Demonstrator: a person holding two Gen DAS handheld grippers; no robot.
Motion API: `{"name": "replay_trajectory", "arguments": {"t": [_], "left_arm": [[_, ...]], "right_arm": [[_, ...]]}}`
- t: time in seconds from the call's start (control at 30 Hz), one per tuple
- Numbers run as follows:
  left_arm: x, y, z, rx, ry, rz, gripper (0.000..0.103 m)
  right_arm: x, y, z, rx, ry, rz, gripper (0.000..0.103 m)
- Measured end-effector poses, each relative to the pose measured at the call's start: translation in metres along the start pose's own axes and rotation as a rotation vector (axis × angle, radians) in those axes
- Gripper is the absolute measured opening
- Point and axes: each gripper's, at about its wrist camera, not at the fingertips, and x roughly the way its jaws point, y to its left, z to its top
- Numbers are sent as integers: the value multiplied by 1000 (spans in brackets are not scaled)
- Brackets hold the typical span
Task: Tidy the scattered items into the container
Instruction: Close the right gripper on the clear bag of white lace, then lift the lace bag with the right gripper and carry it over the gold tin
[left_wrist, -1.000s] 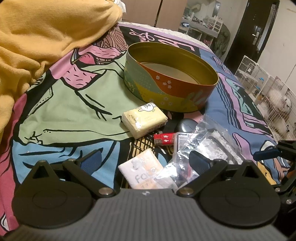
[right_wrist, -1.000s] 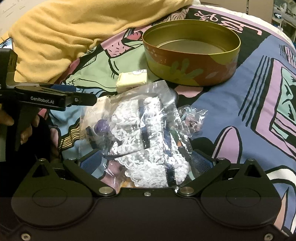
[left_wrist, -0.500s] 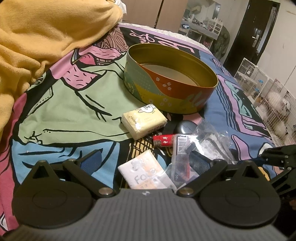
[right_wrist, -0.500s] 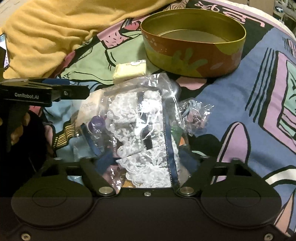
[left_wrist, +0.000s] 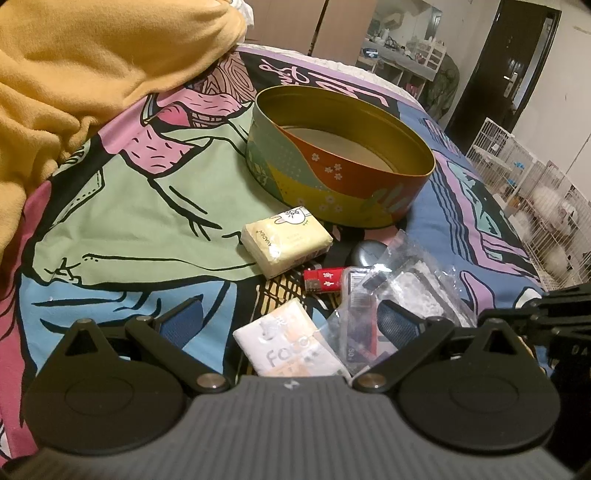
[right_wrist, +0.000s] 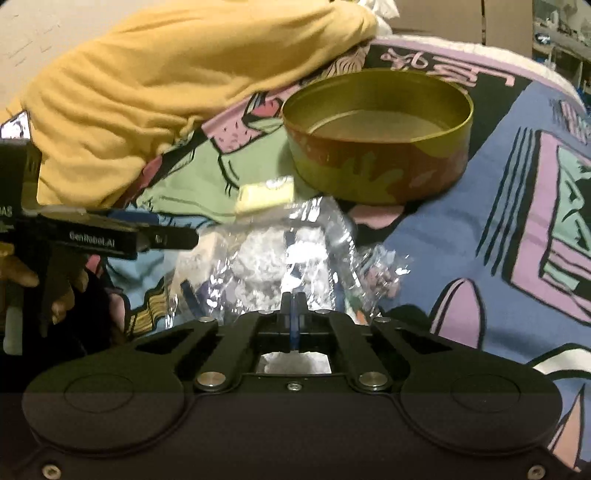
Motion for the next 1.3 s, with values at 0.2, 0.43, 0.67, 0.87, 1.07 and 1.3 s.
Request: {"name": "replay_trajectory", "arguments": {"t": [0.2,0.43,0.67,0.87,1.07,1.3], "left_arm": [[0,2,0,-14,-4,-7,103],[-3,5,0,-31,-16,-11,103],[-2,5,1,-30,-9,-6,103],[-2,6,1,-39,-9,-4,103],[-1,8,1,-43,-11,-7,103],[-2,7,1,-44,-15,-23,103]], "right_arm": [[-23,-8,16,35,-15,6,1],[-18,4,16,-32,37,-56,95],[14,26,8,-87,105,-61,103],[55,28,3,-93,218,-67,103],[72,18,2,-106,260,-78,47],[21,4,21,-33,133,-36,18]]}}
